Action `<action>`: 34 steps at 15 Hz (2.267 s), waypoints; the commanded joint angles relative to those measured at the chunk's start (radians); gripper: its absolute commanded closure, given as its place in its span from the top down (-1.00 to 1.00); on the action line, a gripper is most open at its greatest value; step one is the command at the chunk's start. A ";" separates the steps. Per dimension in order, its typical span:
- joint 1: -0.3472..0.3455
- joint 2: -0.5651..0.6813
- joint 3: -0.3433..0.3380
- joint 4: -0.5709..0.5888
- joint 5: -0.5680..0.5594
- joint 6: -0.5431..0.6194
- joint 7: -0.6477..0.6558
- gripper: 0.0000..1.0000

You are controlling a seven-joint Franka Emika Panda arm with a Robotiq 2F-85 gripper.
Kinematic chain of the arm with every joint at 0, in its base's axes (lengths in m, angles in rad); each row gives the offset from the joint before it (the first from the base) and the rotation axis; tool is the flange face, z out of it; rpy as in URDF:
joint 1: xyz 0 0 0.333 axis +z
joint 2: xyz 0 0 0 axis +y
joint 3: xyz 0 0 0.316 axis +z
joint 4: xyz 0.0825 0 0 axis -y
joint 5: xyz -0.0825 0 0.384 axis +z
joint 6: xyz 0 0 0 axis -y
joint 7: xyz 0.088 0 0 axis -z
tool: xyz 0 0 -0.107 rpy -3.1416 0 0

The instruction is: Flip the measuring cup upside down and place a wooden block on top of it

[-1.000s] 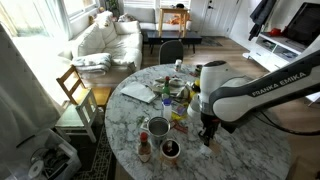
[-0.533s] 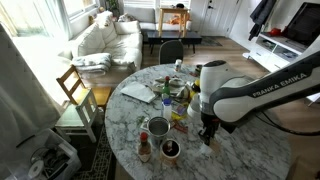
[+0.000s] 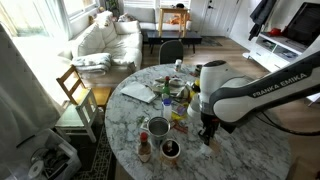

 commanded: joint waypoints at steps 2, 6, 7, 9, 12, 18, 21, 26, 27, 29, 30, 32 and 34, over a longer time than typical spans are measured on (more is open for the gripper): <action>0.011 0.012 -0.008 0.006 -0.018 0.013 0.023 -0.83; 0.012 0.013 -0.009 0.006 -0.022 0.011 0.027 -0.73; 0.011 0.010 -0.009 0.005 -0.017 0.014 0.029 0.17; 0.012 0.002 -0.010 0.002 -0.020 0.011 0.034 0.32; 0.013 -0.014 -0.012 -0.005 -0.025 0.015 0.046 0.76; -0.002 -0.137 -0.012 -0.061 -0.017 0.007 0.008 1.00; -0.010 -0.232 -0.009 -0.101 -0.007 0.002 -0.045 1.00; -0.014 -0.371 -0.019 -0.162 -0.010 -0.001 -0.102 1.00; -0.014 -0.393 -0.022 -0.172 -0.005 -0.001 -0.115 1.00; -0.014 -0.427 -0.029 -0.186 0.000 -0.011 -0.131 1.00; -0.015 -0.439 -0.033 -0.194 0.003 -0.005 -0.133 1.00; -0.011 -0.400 -0.028 -0.155 -0.004 -0.003 -0.108 1.00; -0.011 -0.416 -0.031 -0.167 -0.004 -0.003 -0.112 1.00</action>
